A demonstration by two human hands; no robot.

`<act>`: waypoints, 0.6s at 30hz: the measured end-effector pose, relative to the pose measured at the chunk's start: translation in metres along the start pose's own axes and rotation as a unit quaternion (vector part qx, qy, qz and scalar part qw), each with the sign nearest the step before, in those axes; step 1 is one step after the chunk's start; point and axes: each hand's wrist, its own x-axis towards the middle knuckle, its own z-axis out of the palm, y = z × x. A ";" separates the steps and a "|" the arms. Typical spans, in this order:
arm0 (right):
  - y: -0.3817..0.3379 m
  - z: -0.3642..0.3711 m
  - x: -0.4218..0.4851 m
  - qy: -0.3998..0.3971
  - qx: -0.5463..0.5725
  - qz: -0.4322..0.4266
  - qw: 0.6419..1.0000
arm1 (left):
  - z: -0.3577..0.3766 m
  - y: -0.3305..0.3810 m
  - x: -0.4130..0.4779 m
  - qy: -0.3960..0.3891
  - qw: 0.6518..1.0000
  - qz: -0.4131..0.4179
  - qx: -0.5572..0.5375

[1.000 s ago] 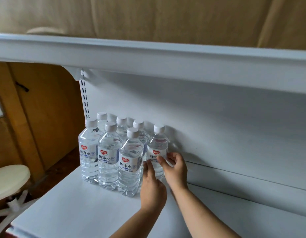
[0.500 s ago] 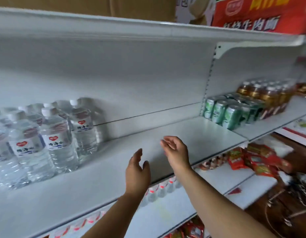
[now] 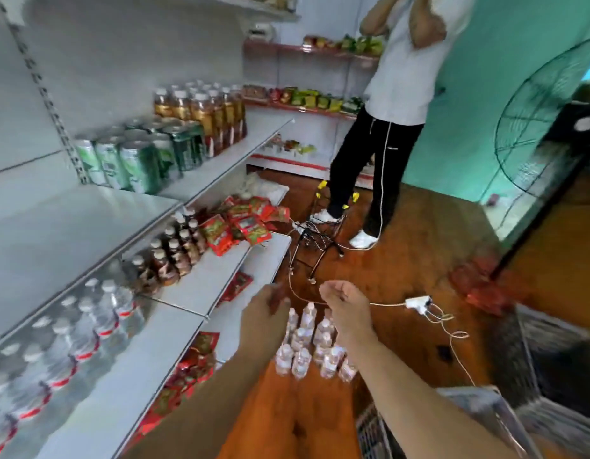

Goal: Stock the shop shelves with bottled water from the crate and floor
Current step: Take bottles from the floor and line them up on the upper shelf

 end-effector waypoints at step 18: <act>0.216 -0.120 0.172 0.123 -0.136 0.268 0.946 | 0.246 -0.124 0.154 -0.218 0.965 -0.126 0.069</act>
